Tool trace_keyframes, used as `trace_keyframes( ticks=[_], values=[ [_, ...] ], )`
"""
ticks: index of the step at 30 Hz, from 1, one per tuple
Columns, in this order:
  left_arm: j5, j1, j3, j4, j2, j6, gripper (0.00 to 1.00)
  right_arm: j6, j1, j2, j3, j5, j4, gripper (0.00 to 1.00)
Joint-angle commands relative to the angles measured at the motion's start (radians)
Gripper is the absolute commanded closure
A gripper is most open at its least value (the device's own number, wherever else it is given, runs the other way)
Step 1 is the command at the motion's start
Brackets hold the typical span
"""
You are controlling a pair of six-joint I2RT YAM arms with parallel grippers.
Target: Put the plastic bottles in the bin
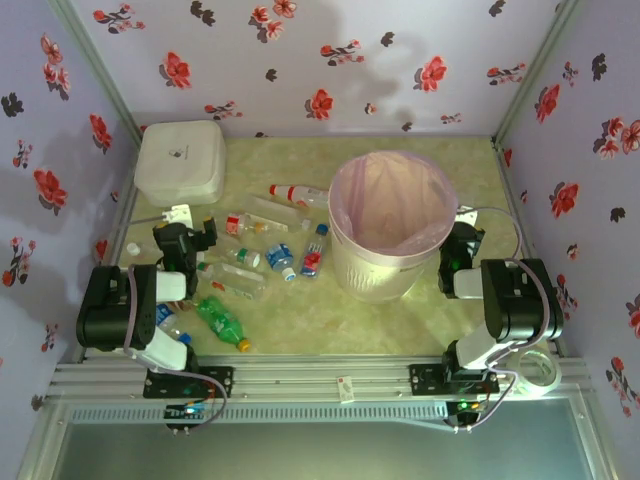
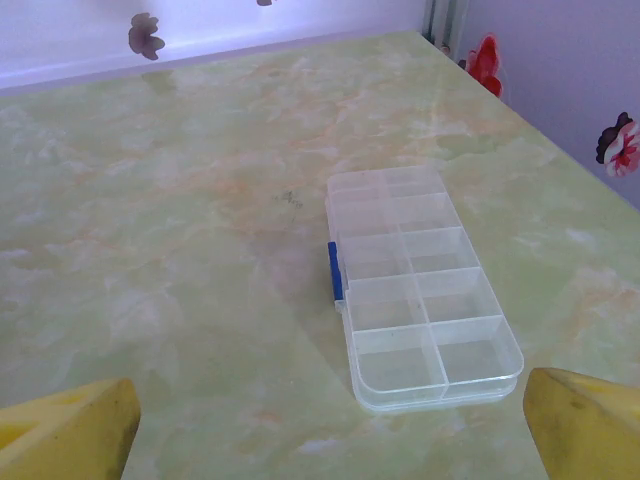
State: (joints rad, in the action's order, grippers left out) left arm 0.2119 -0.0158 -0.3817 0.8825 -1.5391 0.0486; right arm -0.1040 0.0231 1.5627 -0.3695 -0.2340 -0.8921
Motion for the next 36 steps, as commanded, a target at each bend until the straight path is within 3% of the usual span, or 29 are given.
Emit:
trace_keyframes(
  ticks=[1, 27, 33, 36],
  values=[
    [-0.005, -0.006, -0.006, 0.023, -0.008, -0.010, 0.00, 0.008, -0.002, -0.003, -0.015, 0.010, -0.001, 0.01],
    [-0.020, 0.002, -0.011, 0.013, -0.005, -0.010, 0.00, -0.010, -0.009, -0.012, -0.017, 0.005, 0.004, 0.01],
    [0.007, -0.020, -0.056, -0.211, 0.178, -0.041, 0.00, -0.069, -0.023, -0.216, -0.123, -0.022, 0.402, 0.01],
    [0.042, -0.029, -0.092, -0.364, 0.303, 0.014, 0.00, -0.110, -0.023, -0.306, -0.150, -0.041, 0.540, 0.01]
  ],
)
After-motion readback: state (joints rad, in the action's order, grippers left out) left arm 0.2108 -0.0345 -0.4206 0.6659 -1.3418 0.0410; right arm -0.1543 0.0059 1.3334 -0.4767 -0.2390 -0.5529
